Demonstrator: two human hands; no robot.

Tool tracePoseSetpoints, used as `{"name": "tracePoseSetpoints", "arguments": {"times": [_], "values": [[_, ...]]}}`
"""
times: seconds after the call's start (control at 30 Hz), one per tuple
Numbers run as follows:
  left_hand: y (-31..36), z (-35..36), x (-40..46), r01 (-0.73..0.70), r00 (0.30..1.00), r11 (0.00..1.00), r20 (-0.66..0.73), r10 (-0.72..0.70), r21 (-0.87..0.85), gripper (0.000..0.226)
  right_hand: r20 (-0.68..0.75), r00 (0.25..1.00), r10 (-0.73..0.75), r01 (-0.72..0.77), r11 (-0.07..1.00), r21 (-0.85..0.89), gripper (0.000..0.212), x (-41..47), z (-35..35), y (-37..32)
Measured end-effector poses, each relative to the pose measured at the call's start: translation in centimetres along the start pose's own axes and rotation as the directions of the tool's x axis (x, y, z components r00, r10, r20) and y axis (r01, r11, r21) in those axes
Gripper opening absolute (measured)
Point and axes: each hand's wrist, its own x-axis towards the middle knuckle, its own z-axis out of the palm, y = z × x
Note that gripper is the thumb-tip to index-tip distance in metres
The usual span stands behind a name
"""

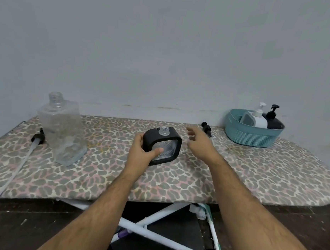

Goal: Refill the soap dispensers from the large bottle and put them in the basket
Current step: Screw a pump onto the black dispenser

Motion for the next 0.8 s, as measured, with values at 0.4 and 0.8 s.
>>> {"name": "tracePoseSetpoints", "arguments": {"times": [0.4, 0.8], "values": [[-0.5, 0.1, 0.0, -0.020, 0.999, 0.999, 0.029, 0.020, 0.030, 0.055, -0.237, 0.970, 0.053, -0.189, 0.779, -0.598, 0.041, 8.7, -2.0, 4.1], [-0.8, 0.2, 0.2, -0.004, 1.000, 1.000, 0.016, 0.004, -0.010, 0.056, -0.252, 0.963, 0.096, -0.239, 0.739, -0.630, 0.025, 13.0, -2.6, 6.3]]}}
